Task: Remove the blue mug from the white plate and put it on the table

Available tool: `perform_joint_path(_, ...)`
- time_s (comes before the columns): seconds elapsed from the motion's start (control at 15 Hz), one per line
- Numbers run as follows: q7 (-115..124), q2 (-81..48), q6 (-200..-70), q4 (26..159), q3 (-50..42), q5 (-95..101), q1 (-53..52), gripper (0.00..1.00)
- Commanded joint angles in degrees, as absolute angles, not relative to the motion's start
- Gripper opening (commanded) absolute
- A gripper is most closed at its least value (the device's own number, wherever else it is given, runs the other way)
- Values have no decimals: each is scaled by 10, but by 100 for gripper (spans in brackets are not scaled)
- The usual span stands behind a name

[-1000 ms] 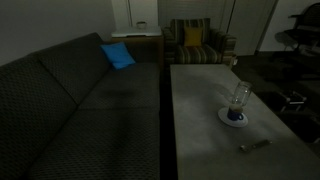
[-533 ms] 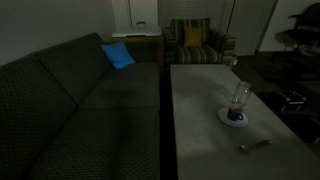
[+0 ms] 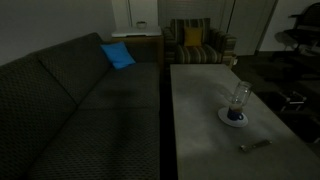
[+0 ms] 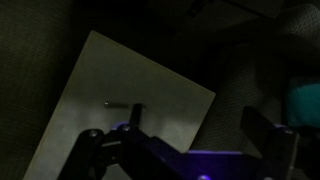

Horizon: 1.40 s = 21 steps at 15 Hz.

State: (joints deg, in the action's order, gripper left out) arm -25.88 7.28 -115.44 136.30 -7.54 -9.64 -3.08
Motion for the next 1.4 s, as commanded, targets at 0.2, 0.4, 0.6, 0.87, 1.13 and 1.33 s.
perform_joint_path(0.2, -286, 60, -1193, 1360, -66, -101, -14, 100)
perform_joint_path(0.4, -310, 32, -1241, 1351, -71, -111, -9, 100)
perform_joint_path(0.6, -336, -10, -1293, 1337, -70, -132, -2, 100)
perform_joint_path(0.87, -363, -78, -1327, 1303, -57, -168, 12, 100)
perform_joint_path(1.13, -374, -151, -1312, 1246, -36, -182, 34, 100)
perform_joint_path(1.33, -349, -139, -1324, 1262, -25, -161, 40, 100)
